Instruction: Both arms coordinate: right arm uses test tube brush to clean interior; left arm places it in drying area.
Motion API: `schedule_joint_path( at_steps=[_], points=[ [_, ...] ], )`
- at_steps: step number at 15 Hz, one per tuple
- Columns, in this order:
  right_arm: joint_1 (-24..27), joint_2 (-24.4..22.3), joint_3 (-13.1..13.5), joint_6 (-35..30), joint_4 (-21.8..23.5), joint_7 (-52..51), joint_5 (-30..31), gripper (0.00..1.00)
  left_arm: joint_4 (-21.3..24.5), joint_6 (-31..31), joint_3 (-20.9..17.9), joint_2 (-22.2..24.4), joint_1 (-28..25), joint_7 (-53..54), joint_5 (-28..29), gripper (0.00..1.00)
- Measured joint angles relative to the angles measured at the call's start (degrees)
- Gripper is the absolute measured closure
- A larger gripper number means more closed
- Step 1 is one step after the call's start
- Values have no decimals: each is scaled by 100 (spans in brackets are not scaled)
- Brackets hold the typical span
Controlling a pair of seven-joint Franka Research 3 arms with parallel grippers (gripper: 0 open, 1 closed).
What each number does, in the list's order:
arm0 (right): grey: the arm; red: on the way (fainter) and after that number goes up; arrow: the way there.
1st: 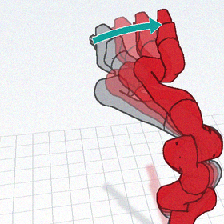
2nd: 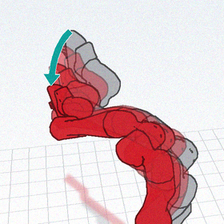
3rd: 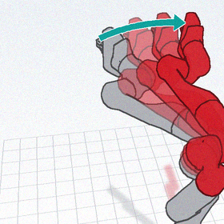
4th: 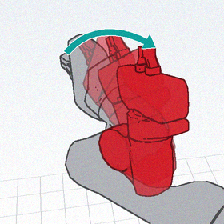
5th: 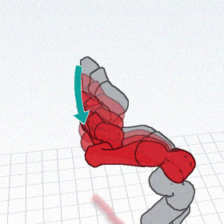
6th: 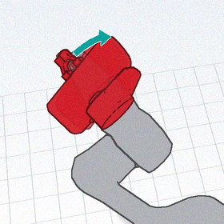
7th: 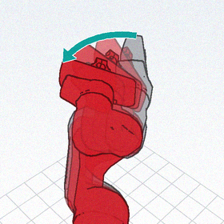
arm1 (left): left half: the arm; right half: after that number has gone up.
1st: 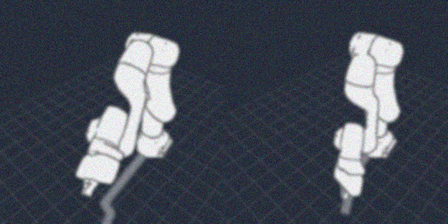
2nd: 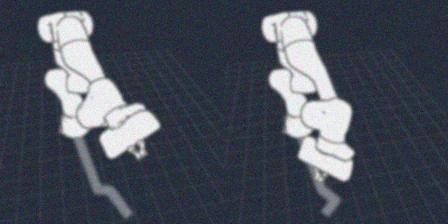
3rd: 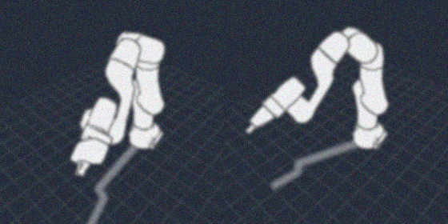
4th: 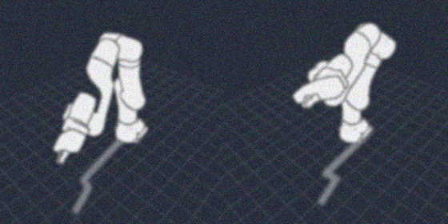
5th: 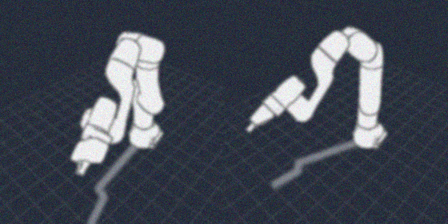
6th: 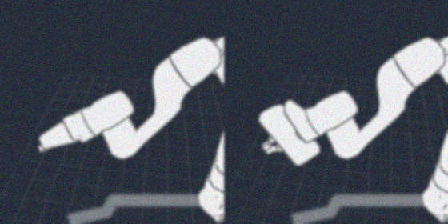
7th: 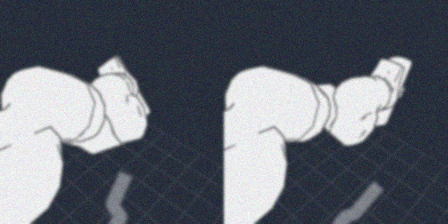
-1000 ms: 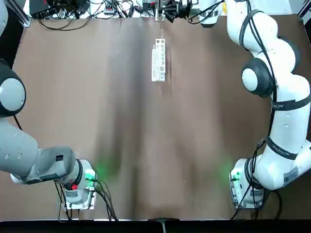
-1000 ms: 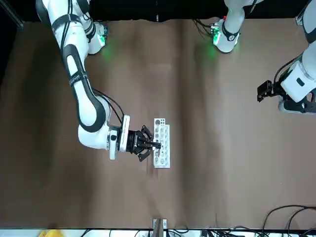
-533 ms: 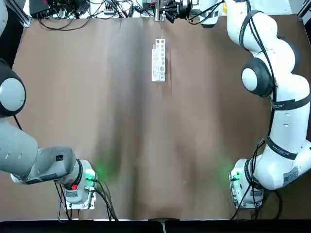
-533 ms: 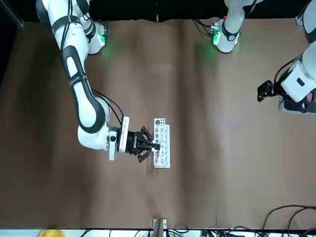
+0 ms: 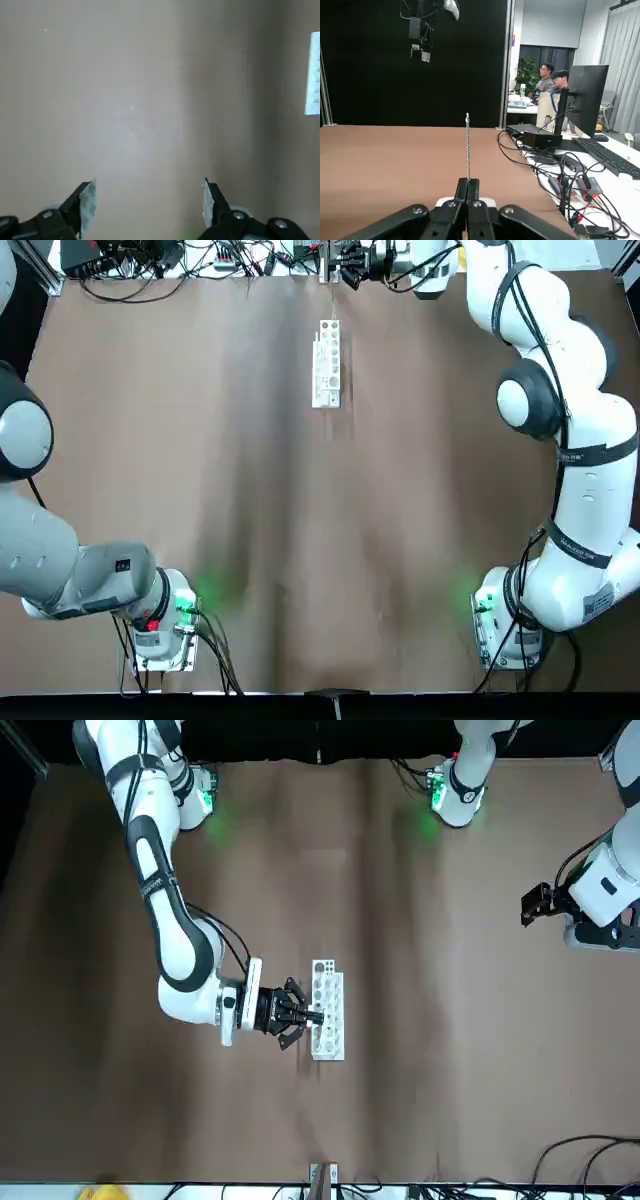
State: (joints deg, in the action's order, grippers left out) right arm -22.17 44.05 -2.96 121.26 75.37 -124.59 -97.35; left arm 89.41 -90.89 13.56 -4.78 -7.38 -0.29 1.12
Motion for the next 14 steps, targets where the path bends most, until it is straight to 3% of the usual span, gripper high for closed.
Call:
schedule_joint_path(
  at_steps=[14],
  points=[
    [50, 1, 5, -1, -16, -1, -27, 98, -1, 0, 10, 0, 5, 0, 0, 0]
  ],
)
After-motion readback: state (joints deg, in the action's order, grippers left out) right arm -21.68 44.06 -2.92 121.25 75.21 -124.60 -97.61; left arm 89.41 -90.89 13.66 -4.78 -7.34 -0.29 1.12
